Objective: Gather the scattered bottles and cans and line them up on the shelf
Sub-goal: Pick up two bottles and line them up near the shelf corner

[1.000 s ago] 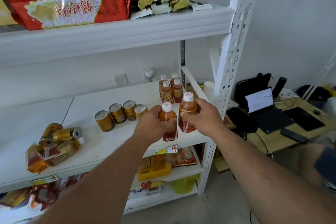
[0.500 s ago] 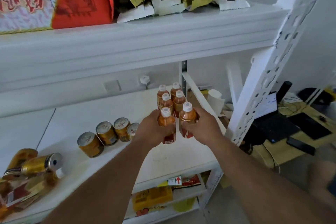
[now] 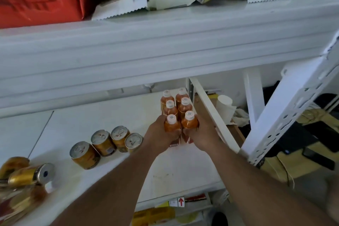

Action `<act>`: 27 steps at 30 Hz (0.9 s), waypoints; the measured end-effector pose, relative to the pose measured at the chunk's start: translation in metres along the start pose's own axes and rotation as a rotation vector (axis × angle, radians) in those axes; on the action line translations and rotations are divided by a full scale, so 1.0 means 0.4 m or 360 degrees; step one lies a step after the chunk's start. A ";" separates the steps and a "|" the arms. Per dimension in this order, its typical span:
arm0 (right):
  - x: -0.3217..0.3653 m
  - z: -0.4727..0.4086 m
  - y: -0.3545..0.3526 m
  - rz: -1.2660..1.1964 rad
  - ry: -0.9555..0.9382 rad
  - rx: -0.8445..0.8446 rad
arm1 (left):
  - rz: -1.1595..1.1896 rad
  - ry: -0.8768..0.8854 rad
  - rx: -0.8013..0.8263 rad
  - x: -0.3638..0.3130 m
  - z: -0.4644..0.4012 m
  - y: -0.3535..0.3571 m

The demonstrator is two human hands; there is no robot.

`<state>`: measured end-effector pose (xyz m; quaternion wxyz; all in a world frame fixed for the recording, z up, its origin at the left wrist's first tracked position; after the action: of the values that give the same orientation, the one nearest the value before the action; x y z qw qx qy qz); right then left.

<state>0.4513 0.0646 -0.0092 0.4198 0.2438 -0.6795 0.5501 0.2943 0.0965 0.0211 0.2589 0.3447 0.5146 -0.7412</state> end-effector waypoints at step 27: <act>-0.081 -0.012 0.029 0.0367 0.0261 0.0055 | -0.0266 -0.0270 -0.0195 0.129 -0.090 0.044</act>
<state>0.4606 0.0682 -0.0427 0.4037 0.1256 -0.6568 0.6244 0.2837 0.1228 -0.0377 0.2594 0.2202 0.5620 -0.7539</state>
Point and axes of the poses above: each hand's wrist, its own z-axis away from the middle knuckle, its own y-axis out of the palm, x = y × z, the point moved 9 cm from there along -z, towards the middle knuckle, and after that the axes turned 8 degrees about -y, right-handed, at the moved point
